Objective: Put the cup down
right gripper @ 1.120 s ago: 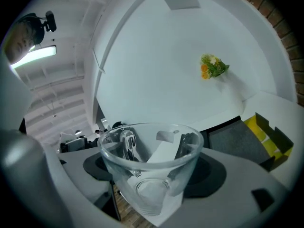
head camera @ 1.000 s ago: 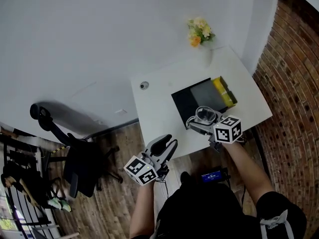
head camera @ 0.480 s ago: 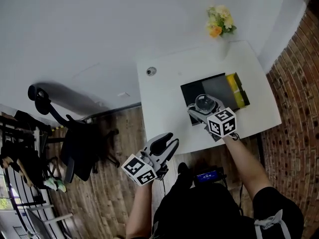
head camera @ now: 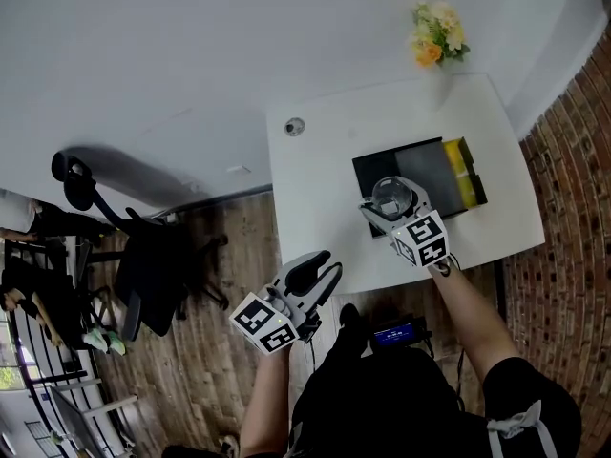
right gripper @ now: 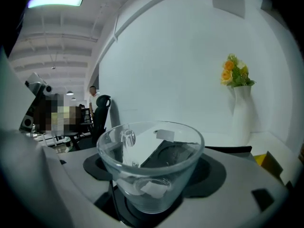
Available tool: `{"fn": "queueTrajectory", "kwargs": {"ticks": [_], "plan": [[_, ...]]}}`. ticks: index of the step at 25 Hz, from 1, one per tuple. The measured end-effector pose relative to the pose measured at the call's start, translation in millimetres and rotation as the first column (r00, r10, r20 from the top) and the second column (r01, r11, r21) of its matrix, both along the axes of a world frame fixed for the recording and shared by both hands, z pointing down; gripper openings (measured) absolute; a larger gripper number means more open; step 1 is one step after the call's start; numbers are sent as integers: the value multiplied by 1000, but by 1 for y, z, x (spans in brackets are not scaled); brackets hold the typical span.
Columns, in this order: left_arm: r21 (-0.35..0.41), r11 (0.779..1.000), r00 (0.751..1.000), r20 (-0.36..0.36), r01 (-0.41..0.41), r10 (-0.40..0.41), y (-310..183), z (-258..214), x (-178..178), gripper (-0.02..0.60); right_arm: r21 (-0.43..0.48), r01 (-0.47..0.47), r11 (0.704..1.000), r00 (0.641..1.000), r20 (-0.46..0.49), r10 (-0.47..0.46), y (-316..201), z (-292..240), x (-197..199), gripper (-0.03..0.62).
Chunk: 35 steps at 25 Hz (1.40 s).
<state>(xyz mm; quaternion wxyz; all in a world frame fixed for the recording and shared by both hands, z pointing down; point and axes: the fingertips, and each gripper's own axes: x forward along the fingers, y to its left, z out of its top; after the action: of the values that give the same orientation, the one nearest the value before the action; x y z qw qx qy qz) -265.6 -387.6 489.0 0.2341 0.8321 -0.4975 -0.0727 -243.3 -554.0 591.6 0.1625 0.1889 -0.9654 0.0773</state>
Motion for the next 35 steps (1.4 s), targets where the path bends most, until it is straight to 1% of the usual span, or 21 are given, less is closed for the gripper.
{"fn": "queueTrajectory", "kwargs": {"ticks": [4, 10, 17, 21, 26, 35], "plan": [[-2, 1000, 1000, -5, -1, 1, -4, 1, 0, 130, 71, 20, 997, 1000, -17, -18, 3, 2, -1, 414], [1, 1000, 1000, -9, -6, 6, -4, 1, 3, 130, 97, 18, 995, 1000, -10, -18, 4, 2, 0, 415], [8, 1000, 1000, -12, -7, 7, 1, -1, 3, 130, 91, 16, 996, 1000, -6, -15, 4, 2, -2, 416], [16, 1000, 1000, -14, -12, 12, 4, -4, 3, 130, 85, 23, 996, 999, -26, -21, 8, 5, 2, 417], [24, 999, 1000, -2, -23, 23, 8, -6, 5, 130, 79, -2, 997, 999, -36, 4, 15, 2, 15, 417], [42, 998, 999, -4, -47, 47, 16, -10, 9, 130, 61, -67, 996, 996, -47, 70, 31, -3, 49, 417]]}}
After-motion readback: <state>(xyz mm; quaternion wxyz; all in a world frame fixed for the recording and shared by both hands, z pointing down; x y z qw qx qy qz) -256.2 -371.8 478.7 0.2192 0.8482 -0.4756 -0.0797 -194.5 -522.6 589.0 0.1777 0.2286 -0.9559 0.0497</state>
